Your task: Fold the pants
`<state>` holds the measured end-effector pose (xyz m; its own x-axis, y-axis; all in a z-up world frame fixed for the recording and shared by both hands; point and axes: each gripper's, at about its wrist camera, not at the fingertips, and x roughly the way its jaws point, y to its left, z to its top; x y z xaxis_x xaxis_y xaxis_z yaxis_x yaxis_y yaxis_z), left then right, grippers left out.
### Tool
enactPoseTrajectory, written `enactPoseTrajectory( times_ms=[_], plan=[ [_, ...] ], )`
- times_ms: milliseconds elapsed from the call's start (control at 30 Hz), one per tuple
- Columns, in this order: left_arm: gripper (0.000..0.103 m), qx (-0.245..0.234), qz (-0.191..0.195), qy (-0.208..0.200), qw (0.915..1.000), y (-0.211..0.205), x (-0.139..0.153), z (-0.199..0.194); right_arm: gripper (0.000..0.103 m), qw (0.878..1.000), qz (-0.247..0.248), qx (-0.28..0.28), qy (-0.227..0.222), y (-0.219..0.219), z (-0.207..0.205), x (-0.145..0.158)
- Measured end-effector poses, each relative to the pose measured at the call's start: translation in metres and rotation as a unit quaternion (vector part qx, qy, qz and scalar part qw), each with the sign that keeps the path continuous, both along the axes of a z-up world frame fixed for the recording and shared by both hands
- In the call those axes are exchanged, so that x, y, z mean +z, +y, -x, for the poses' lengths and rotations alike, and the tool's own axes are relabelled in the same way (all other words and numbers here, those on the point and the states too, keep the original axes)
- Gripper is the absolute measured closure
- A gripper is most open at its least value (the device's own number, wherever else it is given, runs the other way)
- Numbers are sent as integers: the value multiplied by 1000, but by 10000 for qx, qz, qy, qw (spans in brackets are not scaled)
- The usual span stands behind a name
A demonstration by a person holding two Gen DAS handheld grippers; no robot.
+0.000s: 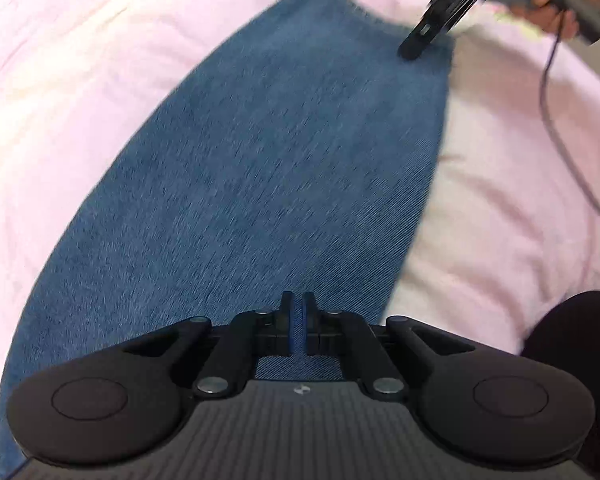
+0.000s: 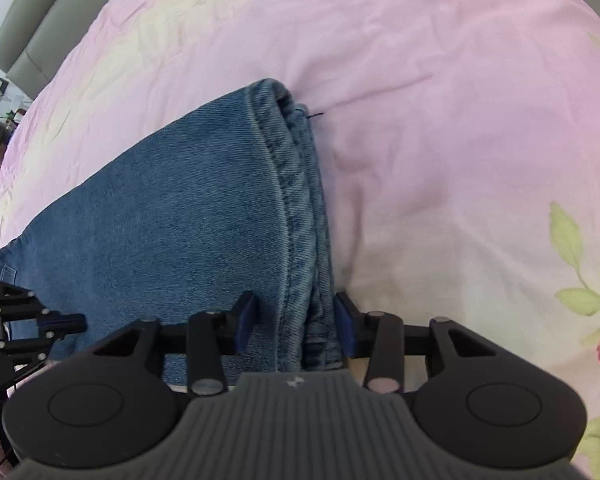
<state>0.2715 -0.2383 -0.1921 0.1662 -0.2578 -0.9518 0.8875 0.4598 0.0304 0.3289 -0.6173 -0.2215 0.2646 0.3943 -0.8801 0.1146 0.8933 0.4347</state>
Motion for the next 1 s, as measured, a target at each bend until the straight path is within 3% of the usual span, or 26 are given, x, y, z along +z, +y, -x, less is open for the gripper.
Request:
enactPoseTrajectory(
  times_ms=[133,233,333,367,433,633,733,933,1000],
  plan=[
    [100,-245,-120,63,9996,-11,-5,7,59,9995,-197,-225,89,-8,-1,-10],
    [103,-142,-139,186,9996,-15,-13,1,60,9993,-163,-335,43,-4,2,-13],
    [103,37,-70,332,9994,-14,-20,-5,70,9996,42,-264,-48,6,7,-1],
    [103,48,-57,340,9994,-13,-20,-5,78,9996,157,-235,-77,8,7,5],
    [103,94,-33,322,9994,-12,-20,-4,88,9992,322,-175,-182,13,7,23],
    [103,312,60,145,9994,-10,-24,8,90,9969,302,103,-718,35,17,101],
    [103,442,111,34,9990,-6,-22,14,91,9929,585,398,-952,70,15,140],
    [103,494,7,-666,9966,-6,-24,42,91,9845,927,791,-1258,141,10,205],
    [103,660,154,-747,9949,0,-19,47,91,9813,1046,927,-1323,165,9,222]
  ],
)
